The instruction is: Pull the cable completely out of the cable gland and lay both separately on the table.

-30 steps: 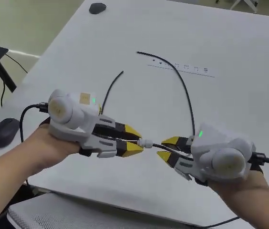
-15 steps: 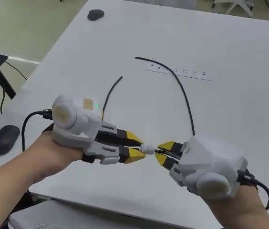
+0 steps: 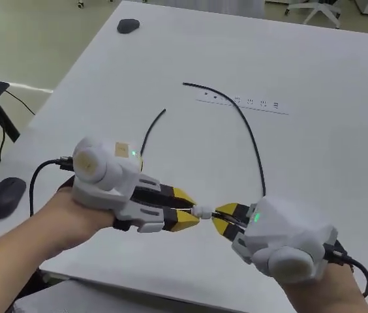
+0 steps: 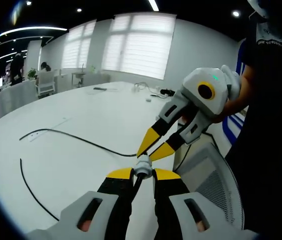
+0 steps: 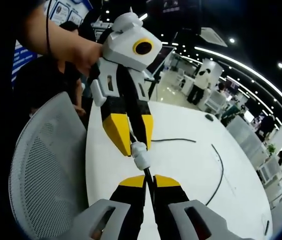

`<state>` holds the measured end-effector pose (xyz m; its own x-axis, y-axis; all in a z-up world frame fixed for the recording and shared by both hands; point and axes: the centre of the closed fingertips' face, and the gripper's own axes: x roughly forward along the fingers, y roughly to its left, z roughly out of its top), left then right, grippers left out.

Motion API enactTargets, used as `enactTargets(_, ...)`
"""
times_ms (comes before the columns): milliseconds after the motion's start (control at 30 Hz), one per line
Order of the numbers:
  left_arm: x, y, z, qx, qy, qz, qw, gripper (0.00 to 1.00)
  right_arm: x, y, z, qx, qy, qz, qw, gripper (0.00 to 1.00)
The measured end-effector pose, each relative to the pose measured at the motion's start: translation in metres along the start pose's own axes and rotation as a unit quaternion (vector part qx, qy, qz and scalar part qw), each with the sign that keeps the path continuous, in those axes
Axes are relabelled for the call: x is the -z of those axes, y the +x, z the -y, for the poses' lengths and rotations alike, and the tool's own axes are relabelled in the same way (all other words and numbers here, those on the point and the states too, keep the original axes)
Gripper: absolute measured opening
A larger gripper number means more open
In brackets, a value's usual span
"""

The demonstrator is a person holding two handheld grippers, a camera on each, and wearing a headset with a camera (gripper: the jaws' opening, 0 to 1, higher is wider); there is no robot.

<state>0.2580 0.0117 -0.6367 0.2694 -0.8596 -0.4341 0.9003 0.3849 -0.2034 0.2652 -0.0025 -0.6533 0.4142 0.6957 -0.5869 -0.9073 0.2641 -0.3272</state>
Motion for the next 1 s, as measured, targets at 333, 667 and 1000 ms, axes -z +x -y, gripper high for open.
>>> enactTargets(333, -0.003, -0.004, 0.000, -0.007, 0.002, 0.011, 0.9999, 0.15, 0.007, -0.003, 0.005, 0.012, 0.031, -0.004, 0.9994, 0.00)
enactTargets(667, -0.003, -0.007, 0.002, -0.011, -0.009, 0.020, 0.9997, 0.15, 0.026, -0.005, 0.008, 0.025, 0.090, -0.008, 0.9956, 0.00)
enactTargets(1000, -0.006, -0.008, 0.003, -0.016, -0.012, 0.025, 0.9995, 0.15, 0.054, -0.006, 0.016, 0.050, 0.176, -0.016, 0.9831, 0.00)
